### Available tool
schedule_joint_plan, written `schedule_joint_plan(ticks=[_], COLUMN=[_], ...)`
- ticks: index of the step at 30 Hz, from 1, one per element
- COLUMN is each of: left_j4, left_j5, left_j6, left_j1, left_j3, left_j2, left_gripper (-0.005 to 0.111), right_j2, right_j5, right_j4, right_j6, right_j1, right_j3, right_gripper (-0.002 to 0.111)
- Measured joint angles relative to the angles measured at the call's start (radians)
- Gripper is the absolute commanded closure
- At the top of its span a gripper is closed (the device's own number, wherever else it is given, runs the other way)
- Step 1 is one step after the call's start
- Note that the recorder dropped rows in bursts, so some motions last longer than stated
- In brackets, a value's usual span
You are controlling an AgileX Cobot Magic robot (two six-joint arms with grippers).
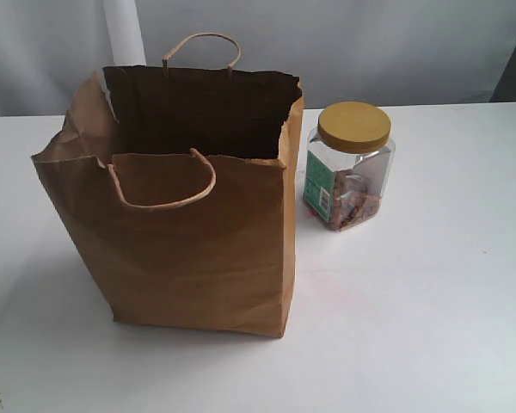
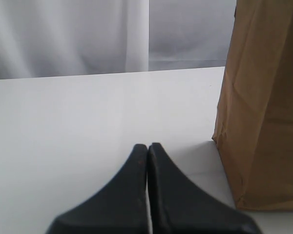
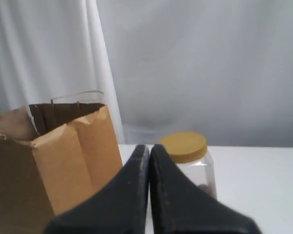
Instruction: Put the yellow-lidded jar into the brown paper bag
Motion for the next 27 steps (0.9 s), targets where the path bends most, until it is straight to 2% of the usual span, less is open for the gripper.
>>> schedule_joint_plan(ticks=[9,20,27], left_j4=[0.0,0.0,0.0], left_j5=[0.0,0.0,0.0], left_j6=[0.0,0.0,0.0], left_j1=[0.0,0.0,0.0], left_j3=[0.0,0.0,0.0], left_j2=[0.0,0.0,0.0], left_gripper=[0.106,0.106,0.106], right_j2=[0.34,0.665,0.976], right_j5=[0.409,0.602,0.76], right_j4=[0.006,0.008,0.008], right_j6=[-0.152,-0.177,-0.177], right_j1=[0.0,0.0,0.0], right_j3=[-0.357,-0.689,-0.934], right_gripper=[0.108,0.108,0.108])
